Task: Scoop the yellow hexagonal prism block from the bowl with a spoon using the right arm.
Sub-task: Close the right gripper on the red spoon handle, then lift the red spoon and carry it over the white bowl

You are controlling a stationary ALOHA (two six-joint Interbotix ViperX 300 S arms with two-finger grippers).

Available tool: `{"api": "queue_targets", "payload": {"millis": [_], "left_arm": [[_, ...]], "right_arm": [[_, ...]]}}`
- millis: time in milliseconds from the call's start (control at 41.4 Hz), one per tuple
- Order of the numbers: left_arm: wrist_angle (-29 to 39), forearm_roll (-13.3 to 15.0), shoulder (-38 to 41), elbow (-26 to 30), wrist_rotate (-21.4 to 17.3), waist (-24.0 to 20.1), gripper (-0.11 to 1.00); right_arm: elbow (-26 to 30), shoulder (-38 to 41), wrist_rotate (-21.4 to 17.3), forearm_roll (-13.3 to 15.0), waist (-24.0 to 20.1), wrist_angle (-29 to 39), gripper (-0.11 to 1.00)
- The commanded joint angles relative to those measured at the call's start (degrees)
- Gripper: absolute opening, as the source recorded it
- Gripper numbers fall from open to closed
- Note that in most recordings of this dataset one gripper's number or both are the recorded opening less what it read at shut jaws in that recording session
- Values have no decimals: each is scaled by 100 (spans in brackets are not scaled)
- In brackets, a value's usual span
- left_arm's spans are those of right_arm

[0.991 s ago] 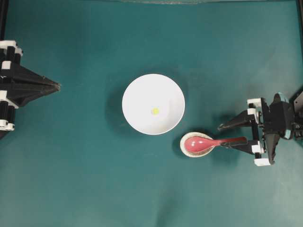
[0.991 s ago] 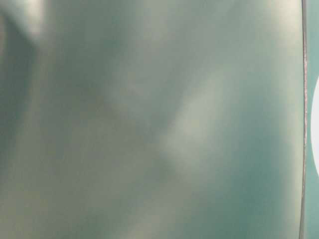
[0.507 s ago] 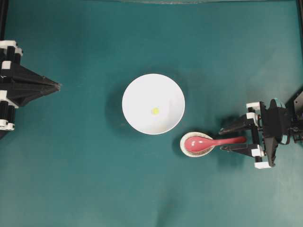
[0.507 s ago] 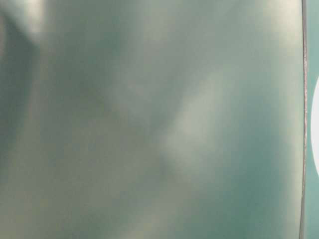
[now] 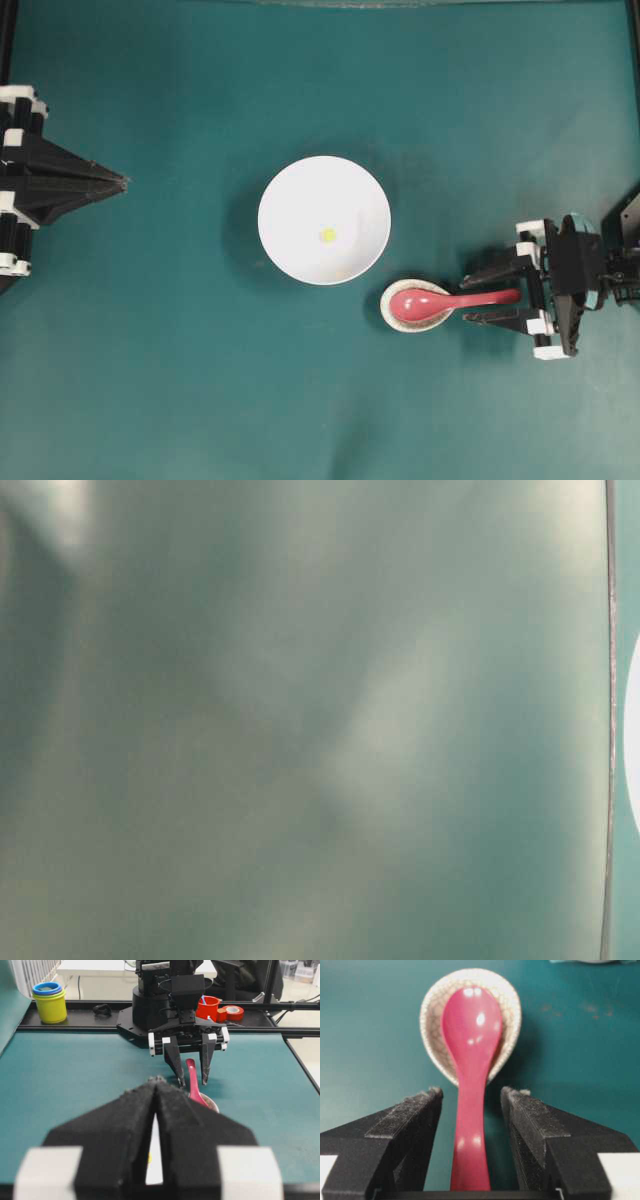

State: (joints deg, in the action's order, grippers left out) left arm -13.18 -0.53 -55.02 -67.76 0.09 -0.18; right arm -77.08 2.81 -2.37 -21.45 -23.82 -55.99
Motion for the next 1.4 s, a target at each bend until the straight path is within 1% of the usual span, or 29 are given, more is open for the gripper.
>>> {"api": "queue_targets", "payload": {"millis": [0,169,266,314,362,459,604,725,821,942,1063,1136,1281,1377], "left_arm": [[-18,-18,53,132,-9,0,0],[-18,-18,53,132,0,-9,0],[-18,-9,53,132,9,0,0],[-18,-18,53,132,9,-9,0],[-18,-18,53,132,18,0,0],[-18,-18,53,132,18,0,0],[-9,-9,44,141,26,0,0],[-9,-18,44,141,26,0,0],[0,-9,18,149,26,0,0],[0,-18,-9,149,26,-9,0],[0,-9,-9,149,26,0,0],[0,-18,-9,149,26,0,0],[0,-9,-9,149,26,0,0],[0,-18,-18,149,35,0,0]], "right_arm": [[53,-44,9,-9,-18,-26,57],[53,-44,0,-9,-18,-53,56],[62,-44,0,-9,-18,-70,53],[62,-44,0,-9,-18,-88,48],[70,-44,0,-9,-18,-123,41],[97,-70,0,-9,-18,-167,23],[114,-299,9,-9,-9,-167,22],[114,-677,18,-9,9,-79,22],[141,-1072,35,-9,53,132,22],[211,-1573,70,-9,220,624,22],[387,-2092,105,0,492,1371,22],[519,-2338,193,-9,659,1872,22],[984,-2689,606,0,1028,2988,22],[1485,-2813,940,0,1380,3929,22]]}}
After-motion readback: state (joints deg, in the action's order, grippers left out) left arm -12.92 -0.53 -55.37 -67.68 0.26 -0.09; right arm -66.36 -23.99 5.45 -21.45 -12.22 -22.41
